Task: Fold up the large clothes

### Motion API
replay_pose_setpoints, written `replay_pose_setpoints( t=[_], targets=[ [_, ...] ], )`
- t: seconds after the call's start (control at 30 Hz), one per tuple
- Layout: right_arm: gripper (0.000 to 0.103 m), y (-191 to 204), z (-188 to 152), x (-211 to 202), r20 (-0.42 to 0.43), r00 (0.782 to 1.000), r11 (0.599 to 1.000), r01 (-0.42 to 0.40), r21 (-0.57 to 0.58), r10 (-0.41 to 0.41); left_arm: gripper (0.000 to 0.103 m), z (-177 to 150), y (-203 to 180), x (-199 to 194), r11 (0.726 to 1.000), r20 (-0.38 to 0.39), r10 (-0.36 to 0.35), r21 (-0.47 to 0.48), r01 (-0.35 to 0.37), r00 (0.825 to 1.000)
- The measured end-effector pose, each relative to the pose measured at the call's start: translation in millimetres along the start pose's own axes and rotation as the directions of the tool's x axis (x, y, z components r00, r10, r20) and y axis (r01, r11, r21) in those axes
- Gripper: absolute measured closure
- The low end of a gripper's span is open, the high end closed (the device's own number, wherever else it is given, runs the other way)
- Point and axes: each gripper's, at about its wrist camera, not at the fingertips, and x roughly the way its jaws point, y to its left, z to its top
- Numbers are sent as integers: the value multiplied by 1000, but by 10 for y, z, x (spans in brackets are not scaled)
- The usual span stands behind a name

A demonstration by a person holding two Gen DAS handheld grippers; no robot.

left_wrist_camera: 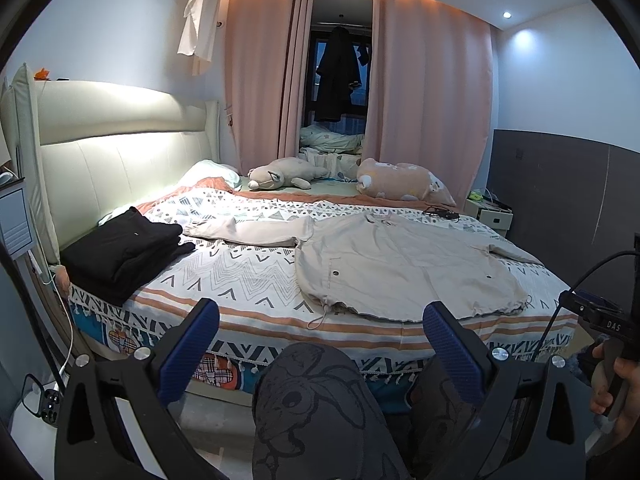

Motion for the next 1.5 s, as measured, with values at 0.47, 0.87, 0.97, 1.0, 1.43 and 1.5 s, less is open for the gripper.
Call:
replay_pose_setpoints(
  t=[0.47,0.87,0.97,1.0,1.43,1.5],
  targets=[
    [0,-12,18,-70,5,1000,1000,5,2,-5,0,-14,84,19,999,-6,-22,-23,22,1000],
    [0,-90,152,313,-18,1000,1000,-3,18,4,0,100,132,354,999,-27,-20,-38,19,999],
    [0,-85,218,531,-41,999,1000,-5,6,5,0,134,181,501,999,-28,-7,-49,6,1000],
    [0,-90,239,602,-48,999,1000,-6,4,7,0,147,207,567,998,-32,-4,-55,2,999],
    [0,-270,774,1519,-83,996,999,-35,39,38,0,465,404,1318,995,-50,22,-97,-27,999],
    [0,-277,871,1659,-82,996,998,-43,48,46,0,540,430,1403,994,-47,19,-105,-24,999]
  ],
)
